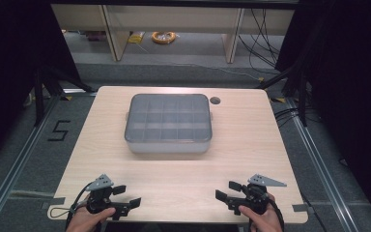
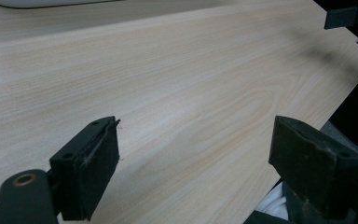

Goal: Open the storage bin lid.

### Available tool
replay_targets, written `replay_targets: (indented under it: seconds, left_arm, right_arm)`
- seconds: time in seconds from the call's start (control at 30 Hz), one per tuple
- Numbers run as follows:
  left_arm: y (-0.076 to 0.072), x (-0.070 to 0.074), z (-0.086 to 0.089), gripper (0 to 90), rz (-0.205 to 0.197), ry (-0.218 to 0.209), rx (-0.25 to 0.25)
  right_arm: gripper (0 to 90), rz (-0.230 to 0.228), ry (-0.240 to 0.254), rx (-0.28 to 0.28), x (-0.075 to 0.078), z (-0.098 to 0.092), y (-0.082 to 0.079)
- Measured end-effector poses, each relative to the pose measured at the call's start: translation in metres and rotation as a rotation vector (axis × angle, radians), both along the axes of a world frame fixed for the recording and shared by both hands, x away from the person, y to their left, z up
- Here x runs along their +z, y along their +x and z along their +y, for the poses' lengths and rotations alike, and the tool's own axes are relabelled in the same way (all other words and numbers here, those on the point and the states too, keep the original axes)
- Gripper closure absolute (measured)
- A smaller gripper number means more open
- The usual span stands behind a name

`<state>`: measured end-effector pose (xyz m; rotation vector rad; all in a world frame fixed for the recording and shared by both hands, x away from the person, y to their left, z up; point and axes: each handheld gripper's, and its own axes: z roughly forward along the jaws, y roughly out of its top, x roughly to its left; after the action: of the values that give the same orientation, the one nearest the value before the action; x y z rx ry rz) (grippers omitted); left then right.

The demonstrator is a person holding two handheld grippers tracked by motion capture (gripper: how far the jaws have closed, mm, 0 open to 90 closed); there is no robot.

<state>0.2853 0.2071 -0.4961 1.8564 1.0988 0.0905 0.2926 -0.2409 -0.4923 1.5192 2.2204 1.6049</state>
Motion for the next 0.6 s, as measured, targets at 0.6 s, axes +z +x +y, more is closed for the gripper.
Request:
replay_targets:
  seconds: [0.6]
  left_arm:
    - [0.021,0.002,0.002,15.3,0.004,-0.020,0.052]
  right_arm:
    - [22.0,-0.032,-0.007,0.000,0.002,0.002,0.035]
